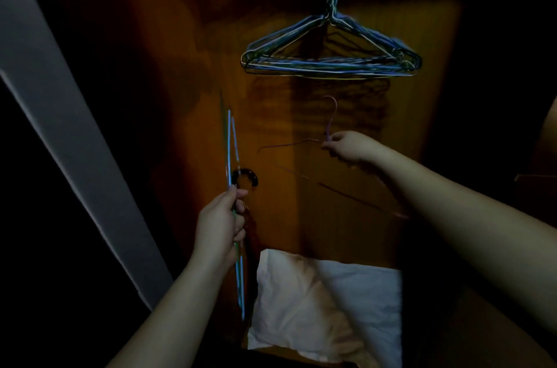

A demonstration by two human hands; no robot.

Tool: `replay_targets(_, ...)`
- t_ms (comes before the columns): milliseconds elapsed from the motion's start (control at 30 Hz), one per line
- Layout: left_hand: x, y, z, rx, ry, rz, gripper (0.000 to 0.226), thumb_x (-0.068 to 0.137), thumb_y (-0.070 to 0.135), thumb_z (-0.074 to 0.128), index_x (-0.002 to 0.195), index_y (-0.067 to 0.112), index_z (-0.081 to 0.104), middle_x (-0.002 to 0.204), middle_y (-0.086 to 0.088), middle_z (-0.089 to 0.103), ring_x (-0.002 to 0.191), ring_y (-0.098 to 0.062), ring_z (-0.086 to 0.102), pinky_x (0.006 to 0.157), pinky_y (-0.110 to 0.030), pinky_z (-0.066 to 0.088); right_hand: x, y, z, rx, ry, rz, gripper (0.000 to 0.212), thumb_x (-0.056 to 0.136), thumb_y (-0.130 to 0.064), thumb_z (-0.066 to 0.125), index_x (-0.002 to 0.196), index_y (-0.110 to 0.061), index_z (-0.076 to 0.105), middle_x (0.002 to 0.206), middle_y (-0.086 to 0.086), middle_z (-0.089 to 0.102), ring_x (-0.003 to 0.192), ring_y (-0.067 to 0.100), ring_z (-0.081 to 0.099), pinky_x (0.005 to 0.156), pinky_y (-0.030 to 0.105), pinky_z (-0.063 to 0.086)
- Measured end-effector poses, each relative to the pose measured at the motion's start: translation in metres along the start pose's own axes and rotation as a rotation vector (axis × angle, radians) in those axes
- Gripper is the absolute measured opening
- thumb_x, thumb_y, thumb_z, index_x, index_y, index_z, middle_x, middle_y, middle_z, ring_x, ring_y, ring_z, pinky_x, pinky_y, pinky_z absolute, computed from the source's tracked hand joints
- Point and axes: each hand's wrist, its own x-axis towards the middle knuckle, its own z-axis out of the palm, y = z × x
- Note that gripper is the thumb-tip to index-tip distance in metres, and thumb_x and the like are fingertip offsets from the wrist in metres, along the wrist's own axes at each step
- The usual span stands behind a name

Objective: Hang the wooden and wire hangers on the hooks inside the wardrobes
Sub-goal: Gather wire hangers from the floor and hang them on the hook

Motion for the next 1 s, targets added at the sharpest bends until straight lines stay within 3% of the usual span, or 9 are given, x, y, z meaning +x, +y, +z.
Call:
replay_targets(167, 0.009, 0.02, 0.02, -0.045, 0.089, 0.112, 0.028, 0.104, 0.029, 0.043, 0.097, 0.008, 0.062, 0.058, 0.002, 0.047, 0.038, -0.006, 0.028, 0.036, -0.018, 0.018, 0.008, -0.001, -0.035, -0.077, 0.261, -0.143, 0.043, 0.101, -0.044, 0.044, 0.118, -0.01, 0.065, 0.114, 0.013, 0.066, 0.103, 0.028, 0.059, 0.077, 0.031, 0.041)
replay_targets(300, 0.021, 0.039, 0.038, -0.126, 0.092, 0.18, 0.026, 0.104, 0.028, 0.043, 0.095, 0.009, 0.06, 0.057, 0.001, 0.046, 0.035, -0.005, 0.028, 0.035, -0.016, 0.018, 0.016, -0.009, -0.064, 0.009, 0.362, -0.223, 0.041, 0.099, -0.045, 0.048, 0.107, -0.012, 0.071, 0.094, 0.007, 0.068, 0.079, 0.019, 0.059, 0.068, 0.03, 0.039)
replay_targets(400, 0.031, 0.057, 0.055, -0.157, 0.084, 0.223, 0.026, 0.103, 0.028, 0.044, 0.094, 0.01, 0.06, 0.057, 0.001, 0.046, 0.036, -0.006, 0.028, 0.036, -0.017, 0.019, 0.025, -0.016, -0.086, 0.049, 0.423, -0.255, 0.044, 0.1, -0.047, 0.045, 0.107, -0.011, 0.07, 0.071, 0.002, 0.061, 0.058, 0.014, 0.051, 0.051, 0.03, 0.034)
replay_targets(500, 0.042, 0.078, 0.074, -0.176, 0.076, 0.274, 0.026, 0.103, 0.027, 0.044, 0.094, 0.01, 0.06, 0.057, 0.0, 0.046, 0.035, -0.006, 0.028, 0.036, -0.017, 0.019, 0.034, -0.022, -0.106, 0.058, 0.472, -0.286, 0.043, 0.101, -0.046, 0.043, 0.109, -0.011, 0.068, 0.058, 0.003, 0.05, 0.048, 0.016, 0.043, 0.047, 0.03, 0.027)
replay_targets(733, 0.06, 0.115, 0.106, -0.171, 0.06, 0.373, 0.027, 0.104, 0.027, 0.042, 0.093, 0.01, 0.059, 0.056, 0.001, 0.046, 0.035, -0.006, 0.028, 0.037, -0.017, 0.018, 0.058, -0.037, -0.156, 0.156, 0.637, -0.377, 0.039, 0.1, -0.045, 0.045, 0.108, -0.016, 0.071, 0.081, 0.005, 0.065, 0.072, 0.022, 0.058, 0.06, 0.034, 0.039)
replay_targets(900, 0.07, 0.128, 0.121, -0.169, 0.054, 0.412, 0.027, 0.104, 0.027, 0.041, 0.093, 0.01, 0.059, 0.055, 0.001, 0.045, 0.035, -0.006, 0.028, 0.037, -0.017, 0.018, 0.08, -0.057, -0.185, 0.181, 0.66, -0.426, 0.038, 0.101, -0.043, 0.043, 0.106, -0.016, 0.069, 0.08, 0.01, 0.067, 0.063, 0.022, 0.054, 0.057, 0.032, 0.037)
replay_targets(1000, 0.076, 0.132, 0.128, -0.17, 0.048, 0.435, 0.027, 0.104, 0.026, 0.041, 0.092, 0.01, 0.059, 0.055, 0.001, 0.045, 0.034, -0.006, 0.028, 0.035, -0.016, 0.018, 0.093, -0.072, -0.194, 0.154, 0.671, -0.435, 0.039, 0.102, -0.042, 0.042, 0.112, -0.015, 0.067, 0.089, 0.008, 0.069, 0.076, 0.023, 0.061, 0.067, 0.035, 0.047)
